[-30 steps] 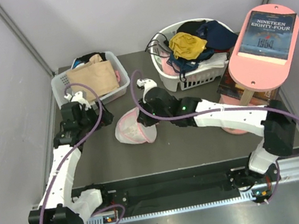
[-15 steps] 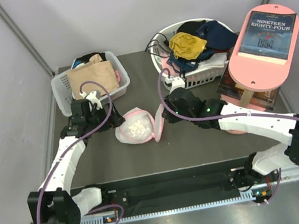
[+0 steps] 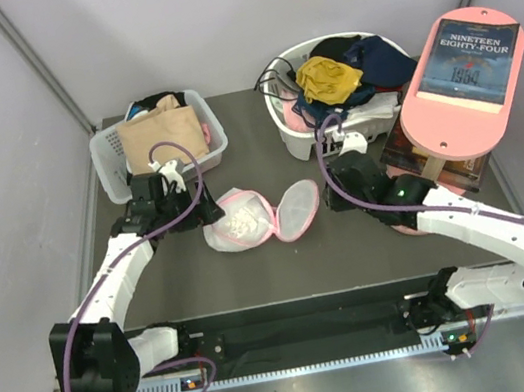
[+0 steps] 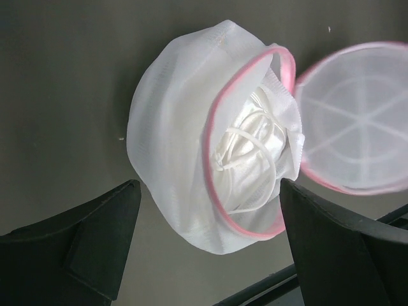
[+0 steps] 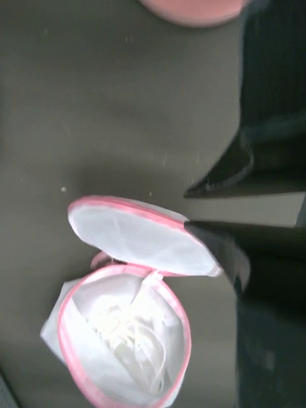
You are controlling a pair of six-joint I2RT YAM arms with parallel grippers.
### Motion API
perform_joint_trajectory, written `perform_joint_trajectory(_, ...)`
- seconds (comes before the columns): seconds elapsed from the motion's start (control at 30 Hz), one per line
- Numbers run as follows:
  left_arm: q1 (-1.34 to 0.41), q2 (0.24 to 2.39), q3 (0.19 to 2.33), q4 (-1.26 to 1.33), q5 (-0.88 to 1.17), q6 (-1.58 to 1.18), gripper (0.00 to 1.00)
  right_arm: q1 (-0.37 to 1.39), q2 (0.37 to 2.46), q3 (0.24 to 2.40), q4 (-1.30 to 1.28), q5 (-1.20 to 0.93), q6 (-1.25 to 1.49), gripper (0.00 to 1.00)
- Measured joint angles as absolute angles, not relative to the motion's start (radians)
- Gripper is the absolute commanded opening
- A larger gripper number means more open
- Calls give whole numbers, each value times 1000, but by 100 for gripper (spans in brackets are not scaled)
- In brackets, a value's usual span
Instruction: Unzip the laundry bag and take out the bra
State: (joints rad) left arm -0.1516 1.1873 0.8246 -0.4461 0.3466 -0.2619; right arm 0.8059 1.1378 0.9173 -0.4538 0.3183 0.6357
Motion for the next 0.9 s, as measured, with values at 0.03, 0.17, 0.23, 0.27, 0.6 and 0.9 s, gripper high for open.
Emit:
perform_joint_trajectory(0.03, -152, 1187, 825, -447, 344, -262, 94, 801, 1131, 917, -464, 327, 640, 42)
perform_joint_trajectory(0.17, -152, 1187, 825, -448, 325, -260, 94, 792, 1103, 918, -525, 368, 631, 56)
perform_joint_trajectory(0.23, -152, 1187, 825, -449, 320, -260, 94, 790, 1092, 922, -552, 385, 629, 60)
perform_joint_trajectory(0.27, -152, 1187, 825, -449, 319, -259, 94, 789, 1087, 926, -564, 393, 628, 60)
perform_joint_trajectory(0.6, -153, 1187, 825, -449, 327, -259, 93, 802, 1195, 976, -432, 255, 588, 59)
perform_joint_trajectory(0.9, -163, 1190, 825, -449, 336, -259, 91, 908, 1548, 1177, -249, 74, 545, 56)
